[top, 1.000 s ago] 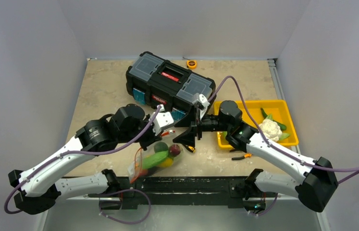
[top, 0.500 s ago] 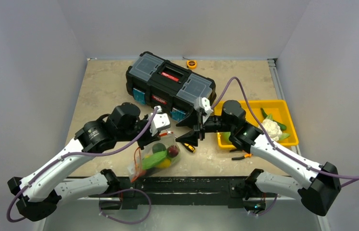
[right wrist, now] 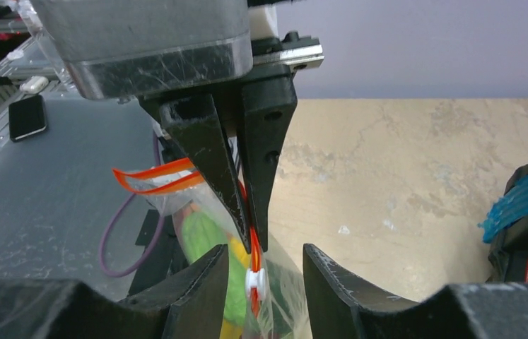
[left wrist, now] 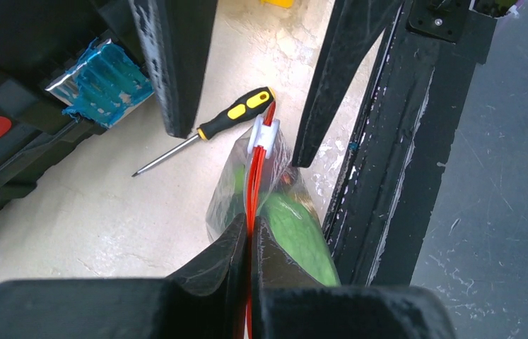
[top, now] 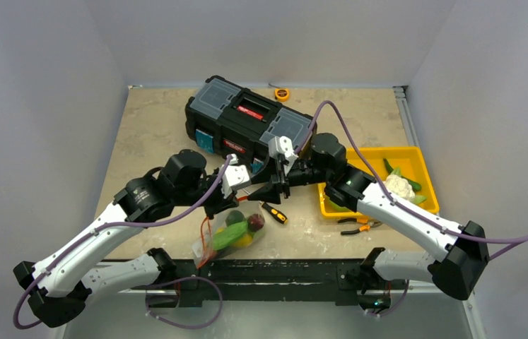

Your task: Place the food in the zip-top bag and seal the zipper

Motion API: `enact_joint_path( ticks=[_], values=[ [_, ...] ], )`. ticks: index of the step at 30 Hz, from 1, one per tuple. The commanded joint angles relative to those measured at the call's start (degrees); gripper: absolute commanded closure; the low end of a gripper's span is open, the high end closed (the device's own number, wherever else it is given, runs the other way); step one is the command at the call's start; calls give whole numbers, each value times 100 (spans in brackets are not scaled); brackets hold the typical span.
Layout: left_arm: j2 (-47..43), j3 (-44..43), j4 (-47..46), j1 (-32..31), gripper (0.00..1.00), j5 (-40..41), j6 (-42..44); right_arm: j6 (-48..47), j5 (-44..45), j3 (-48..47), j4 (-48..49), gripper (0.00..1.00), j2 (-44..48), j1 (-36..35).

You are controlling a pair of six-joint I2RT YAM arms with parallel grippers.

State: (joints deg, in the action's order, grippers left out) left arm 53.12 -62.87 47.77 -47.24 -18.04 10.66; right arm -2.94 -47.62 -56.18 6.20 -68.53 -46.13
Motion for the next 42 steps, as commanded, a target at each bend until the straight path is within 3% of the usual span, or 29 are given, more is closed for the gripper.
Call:
enact_joint_path(
  ticks=[1,9,21,27,34,42],
  values=[
    [-30,11,-216,41,100,-157,-72,-416,-204,-363,-586,59,-15,-28],
    [-72,35,-229,48,100,-181,-87,-558,30,-335,-987,63,96,-34],
    [-73,30,-257,122,100,-298,-110,-480,-124,-598,-1112,82,-147,-167],
    [-118,29,-296,187,100,-413,-134,-611,-47,-768,-1310,95,-380,-313],
    [-156,48,-321,210,100,-491,-139,-602,24,-803,-1300,97,-420,-335],
    [-279,106,-436,255,100,-572,-176,-271,-272,-558,-656,98,-513,-426]
  ],
)
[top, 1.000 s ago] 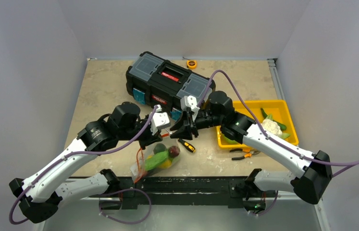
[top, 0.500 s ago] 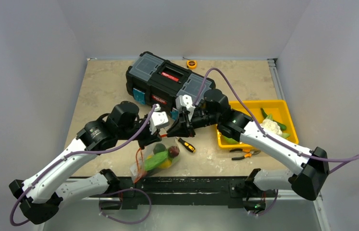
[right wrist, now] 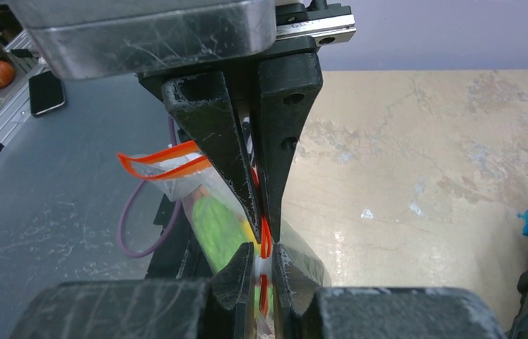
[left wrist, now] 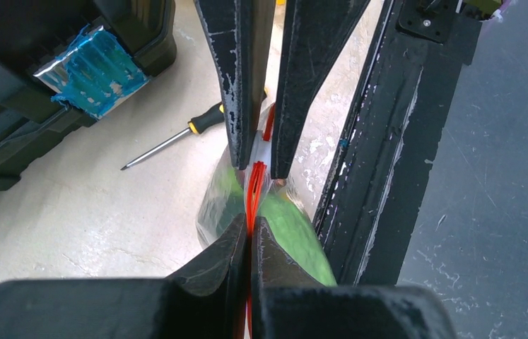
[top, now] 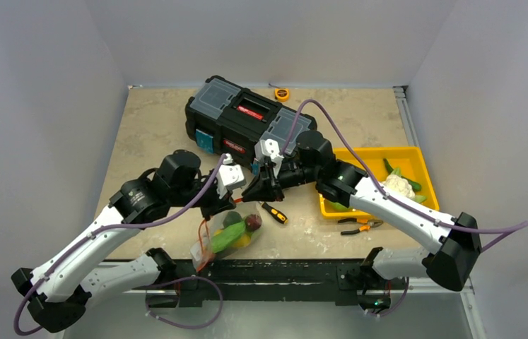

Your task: Place the food in the zip-top bag and seal the zipper

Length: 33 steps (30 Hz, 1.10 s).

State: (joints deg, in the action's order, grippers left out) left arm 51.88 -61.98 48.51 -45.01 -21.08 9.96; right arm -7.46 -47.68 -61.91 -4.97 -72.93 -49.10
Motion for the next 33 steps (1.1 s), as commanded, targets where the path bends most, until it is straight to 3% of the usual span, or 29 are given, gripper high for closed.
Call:
enact_joint_path(
  ticks=[1,19,21,26,33],
  values=[
    [-166,18,-516,36,100,-285,-103,212,-275,20,462,98,-87,-148],
    [-283,76,-599,83,100,-419,-134,416,-689,-167,945,93,-472,-434],
    [-281,88,-598,81,100,-406,-133,488,-663,-88,1008,88,-314,-413],
    [-275,89,-591,81,100,-374,-134,640,-427,303,1009,61,272,-156],
    [-257,98,-585,81,100,-388,-142,622,-373,730,709,59,847,137]
  ],
)
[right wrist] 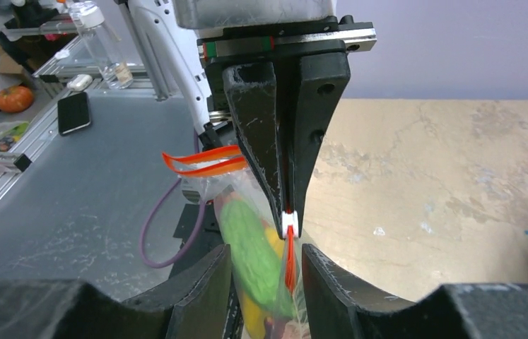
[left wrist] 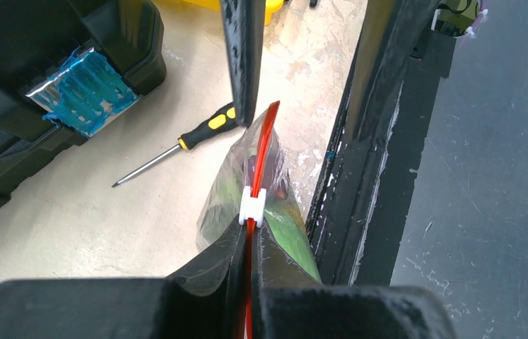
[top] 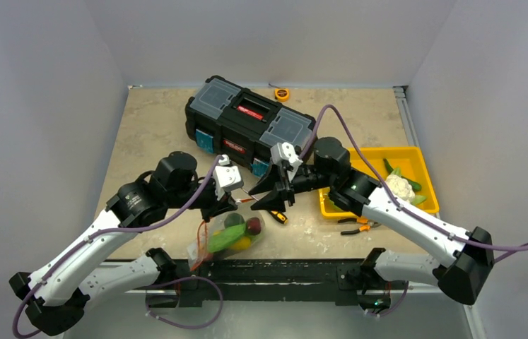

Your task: Place the food in the zip-top bag and seal the zipper

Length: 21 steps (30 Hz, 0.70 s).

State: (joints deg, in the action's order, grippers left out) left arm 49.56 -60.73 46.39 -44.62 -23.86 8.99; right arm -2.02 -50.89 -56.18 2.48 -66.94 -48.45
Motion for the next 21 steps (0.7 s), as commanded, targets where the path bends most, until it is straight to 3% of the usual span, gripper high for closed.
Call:
enact_joint_path(
  ticks=[1,21],
  values=[
    [-12,-33,-374,41,100,-124,-42,99,-52,182,3,60,255,72],
    [28,-27,-380,41,100,-246,-73,149,-37,11,344,84,-235,72]
  ],
)
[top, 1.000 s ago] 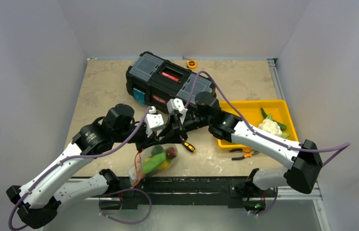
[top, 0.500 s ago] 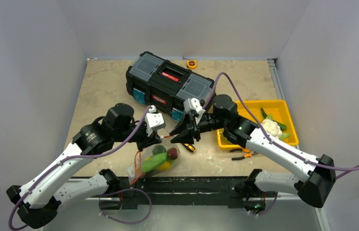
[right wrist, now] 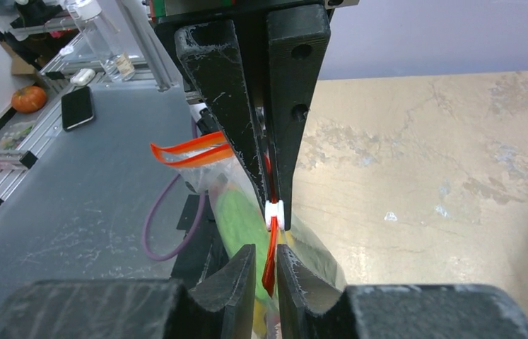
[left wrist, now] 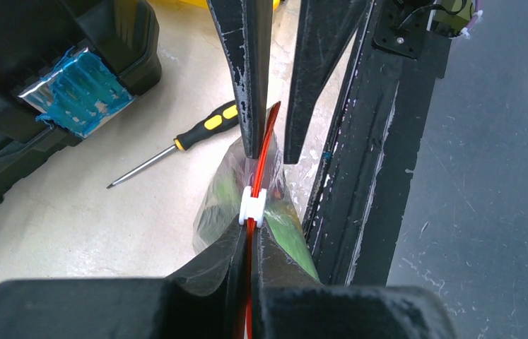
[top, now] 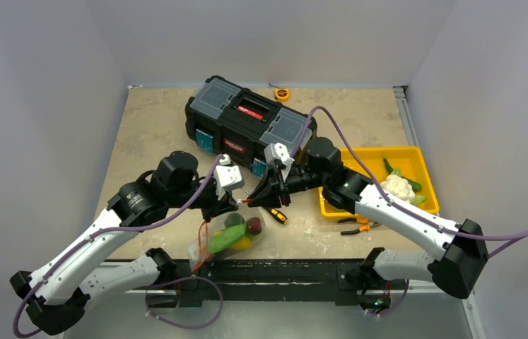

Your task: Place the food in the zip-top bag and seal the zipper

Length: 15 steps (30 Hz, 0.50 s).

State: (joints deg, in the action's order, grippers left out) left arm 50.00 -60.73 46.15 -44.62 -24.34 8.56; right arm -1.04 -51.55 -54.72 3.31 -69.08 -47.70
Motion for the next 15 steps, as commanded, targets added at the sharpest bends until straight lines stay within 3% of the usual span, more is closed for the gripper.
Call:
enact_joint_path(
  ticks=[1,7,10,15],
  values=[
    [-5,-27,-359,41,100,-198,-25,58,37,-134,275,85,-26,-2],
    [-9,-27,-353,41,100,-239,-49,69,195,-79,408,100,-44,-6],
    [-25,-56,-399,41,99,-176,-178,243,359,-40,453,100,-74,-12],
    [-159,-40,-565,50,46,138,-596,659,951,83,571,100,-58,-10]
  ],
)
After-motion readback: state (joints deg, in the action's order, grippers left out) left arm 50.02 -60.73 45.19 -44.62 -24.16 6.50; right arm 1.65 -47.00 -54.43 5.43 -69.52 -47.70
